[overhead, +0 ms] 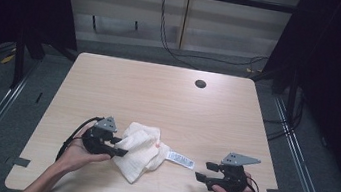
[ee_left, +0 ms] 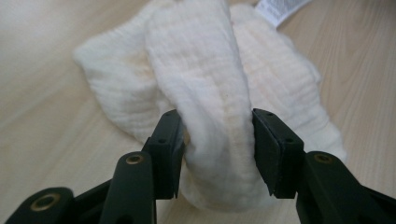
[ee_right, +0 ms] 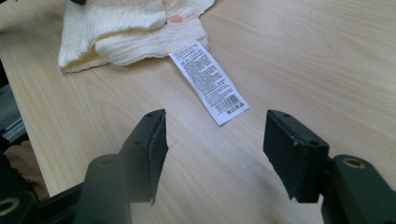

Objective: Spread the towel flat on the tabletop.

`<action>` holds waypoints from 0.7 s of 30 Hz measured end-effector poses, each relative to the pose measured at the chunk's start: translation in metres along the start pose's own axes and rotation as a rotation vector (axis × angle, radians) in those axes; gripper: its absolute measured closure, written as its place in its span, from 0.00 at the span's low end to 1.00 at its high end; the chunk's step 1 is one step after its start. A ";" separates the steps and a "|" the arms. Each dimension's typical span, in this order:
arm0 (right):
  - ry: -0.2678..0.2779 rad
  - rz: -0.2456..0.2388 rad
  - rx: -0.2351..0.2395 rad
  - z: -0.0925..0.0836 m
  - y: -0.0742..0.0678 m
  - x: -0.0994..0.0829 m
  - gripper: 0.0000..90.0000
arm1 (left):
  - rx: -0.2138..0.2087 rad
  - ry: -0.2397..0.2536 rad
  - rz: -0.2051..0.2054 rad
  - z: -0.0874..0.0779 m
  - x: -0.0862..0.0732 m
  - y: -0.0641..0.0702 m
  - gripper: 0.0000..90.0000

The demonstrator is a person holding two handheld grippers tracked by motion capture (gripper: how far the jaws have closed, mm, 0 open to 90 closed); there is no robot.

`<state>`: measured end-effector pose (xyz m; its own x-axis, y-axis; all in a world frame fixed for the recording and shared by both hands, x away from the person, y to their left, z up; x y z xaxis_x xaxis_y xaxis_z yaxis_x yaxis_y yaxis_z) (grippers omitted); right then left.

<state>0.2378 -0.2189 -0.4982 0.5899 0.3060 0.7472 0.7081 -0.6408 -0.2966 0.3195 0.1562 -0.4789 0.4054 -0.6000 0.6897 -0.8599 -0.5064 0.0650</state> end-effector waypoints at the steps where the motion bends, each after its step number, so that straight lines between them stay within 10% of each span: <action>1: -0.005 -0.002 0.003 0.001 0.000 0.001 0.46 | 0.009 0.006 0.005 -0.003 0.003 0.001 0.62; 9: -0.031 -0.037 0.046 0.024 -0.003 0.022 0.48 | 0.027 0.051 -0.010 -0.013 0.014 0.005 0.63; 14: -0.041 -0.057 0.068 0.046 -0.002 0.043 0.52 | 0.019 0.146 0.044 -0.009 0.015 0.016 0.82; 21: -0.054 -0.099 0.106 0.078 0.000 0.071 0.64 | -0.054 0.068 -0.007 0.012 0.008 0.015 0.83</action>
<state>0.3097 -0.1421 -0.4908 0.5328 0.4034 0.7439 0.7994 -0.5282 -0.2861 0.3135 0.1359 -0.4813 0.3912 -0.5523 0.7362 -0.8732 -0.4753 0.1074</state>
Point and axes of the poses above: each handheld gripper's, and its own axes: z roughly forward along the jaws, x roughly out of its top, y roughly to its right, the point moved 3 cm from there along z, roughly forward along the jaws, and after that the axes turned 7 degrees about x, right-handed, at the moved point
